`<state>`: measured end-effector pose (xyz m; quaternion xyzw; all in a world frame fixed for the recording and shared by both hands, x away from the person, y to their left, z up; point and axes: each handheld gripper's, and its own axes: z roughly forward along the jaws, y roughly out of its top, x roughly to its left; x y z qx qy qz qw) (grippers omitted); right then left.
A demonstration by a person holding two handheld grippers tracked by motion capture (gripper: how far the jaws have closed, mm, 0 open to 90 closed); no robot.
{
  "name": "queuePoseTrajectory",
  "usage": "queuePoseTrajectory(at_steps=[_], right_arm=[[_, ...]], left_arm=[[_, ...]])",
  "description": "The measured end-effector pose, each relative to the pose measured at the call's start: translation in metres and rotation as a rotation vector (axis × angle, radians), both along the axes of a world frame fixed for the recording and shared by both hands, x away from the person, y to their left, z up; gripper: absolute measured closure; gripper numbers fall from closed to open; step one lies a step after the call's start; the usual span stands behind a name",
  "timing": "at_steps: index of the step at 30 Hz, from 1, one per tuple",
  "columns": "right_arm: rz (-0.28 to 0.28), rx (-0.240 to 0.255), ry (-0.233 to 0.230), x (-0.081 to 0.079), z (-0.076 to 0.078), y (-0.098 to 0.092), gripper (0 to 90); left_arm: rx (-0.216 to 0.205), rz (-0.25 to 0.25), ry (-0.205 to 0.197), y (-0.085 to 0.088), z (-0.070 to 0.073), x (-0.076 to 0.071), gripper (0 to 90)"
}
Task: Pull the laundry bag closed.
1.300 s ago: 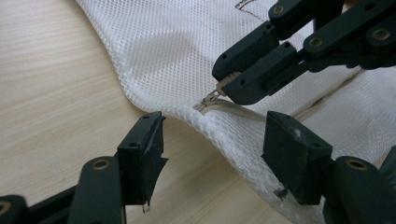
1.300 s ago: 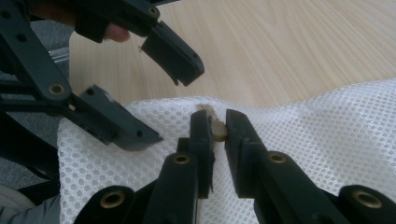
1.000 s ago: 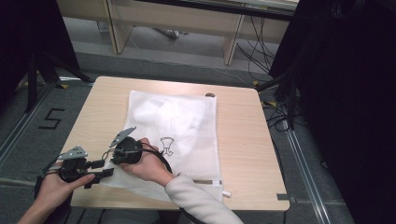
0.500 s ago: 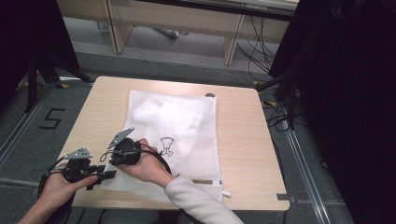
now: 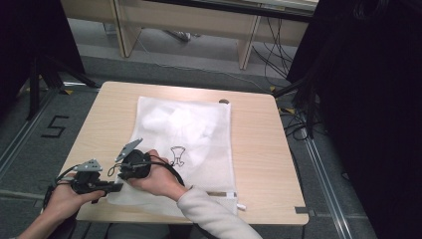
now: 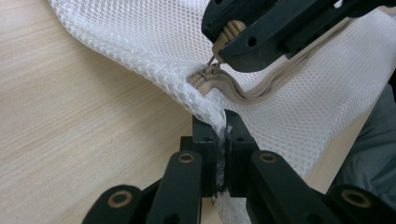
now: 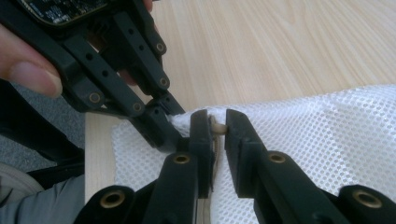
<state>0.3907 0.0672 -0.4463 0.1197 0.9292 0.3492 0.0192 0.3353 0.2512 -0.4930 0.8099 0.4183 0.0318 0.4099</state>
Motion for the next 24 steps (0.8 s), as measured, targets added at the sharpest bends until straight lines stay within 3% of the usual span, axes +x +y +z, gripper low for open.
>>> queuePoseTrajectory(at_steps=[24], right_arm=[[0.009,-0.063,0.03,-0.001,-0.01,-0.017,82.4]], left_arm=[[-0.012,0.013,-0.009,0.001,0.001,-0.001,86.2]])
